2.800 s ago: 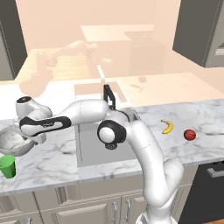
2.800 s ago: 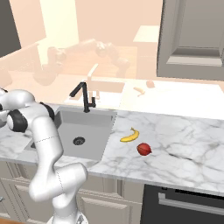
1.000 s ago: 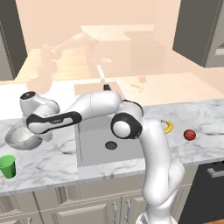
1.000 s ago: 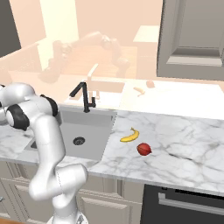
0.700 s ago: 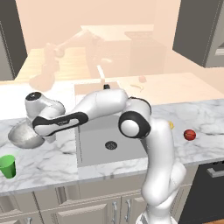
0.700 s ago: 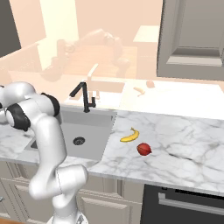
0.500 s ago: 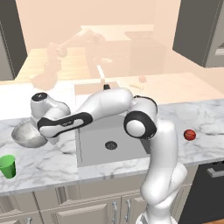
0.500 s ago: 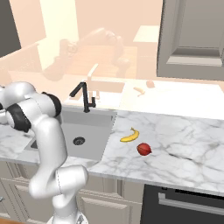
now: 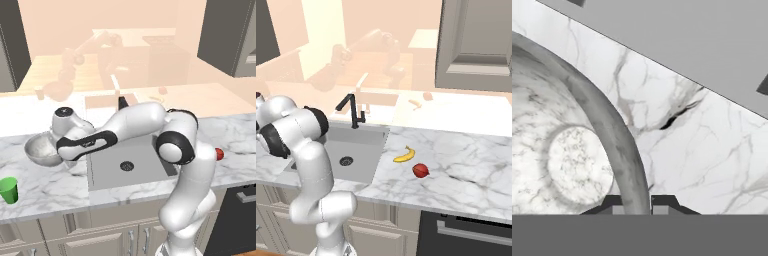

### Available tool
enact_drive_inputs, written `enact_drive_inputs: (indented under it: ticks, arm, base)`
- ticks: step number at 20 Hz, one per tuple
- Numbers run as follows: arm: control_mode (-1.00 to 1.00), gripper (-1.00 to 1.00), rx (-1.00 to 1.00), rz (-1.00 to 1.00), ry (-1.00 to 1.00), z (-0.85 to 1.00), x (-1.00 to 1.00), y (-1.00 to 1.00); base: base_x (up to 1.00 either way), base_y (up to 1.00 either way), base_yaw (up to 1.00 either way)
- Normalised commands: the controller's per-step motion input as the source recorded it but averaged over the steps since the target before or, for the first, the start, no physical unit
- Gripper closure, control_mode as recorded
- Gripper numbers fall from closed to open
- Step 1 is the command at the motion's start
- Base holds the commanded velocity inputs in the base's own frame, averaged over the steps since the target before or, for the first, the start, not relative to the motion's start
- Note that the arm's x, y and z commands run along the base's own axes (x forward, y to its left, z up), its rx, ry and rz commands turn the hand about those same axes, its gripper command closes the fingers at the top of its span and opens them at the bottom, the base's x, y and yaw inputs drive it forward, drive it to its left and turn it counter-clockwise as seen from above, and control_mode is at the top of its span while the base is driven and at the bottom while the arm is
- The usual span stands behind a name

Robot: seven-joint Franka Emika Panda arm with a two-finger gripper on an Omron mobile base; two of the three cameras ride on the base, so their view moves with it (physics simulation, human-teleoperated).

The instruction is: Remove the onion and banana from the sink. Then move the bowl and cup from the counter to the sink for washing.

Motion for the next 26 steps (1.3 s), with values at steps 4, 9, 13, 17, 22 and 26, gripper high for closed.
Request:
enact_drive_inputs:
  ticks: [4, 9, 13, 17, 22, 26]
  arm:
    - [-1.0, 1.0, 0.03, -0.04, 0.0, 0.09, -0.08, -0.28]
    - [-1.0, 1.0, 0.0, -0.01, 0.0, 0.09, -0.07, -0.25]
    - [-1.0, 1.0, 0.0, -0.01, 0.0, 0.13, -0.06, -0.25]
    - [-1.0, 1.0, 0.0, -0.01, 0.0, 0.15, -0.07, -0.26]
    - [-1.0, 1.0, 0.0, -0.01, 0.0, 0.14, -0.07, -0.28]
    - [-1.0, 1.0, 0.0, 0.0, 0.0, 0.1, -0.08, -0.31]
  base:
    - [0.0, 0.0, 0.0]
    - [0.0, 0.0, 0.0]
    - [0.0, 0.0, 0.0]
    - [0.0, 0.0, 0.0]
    - [0.0, 0.0, 0.0]
    - [0.0, 0.0, 0.0]
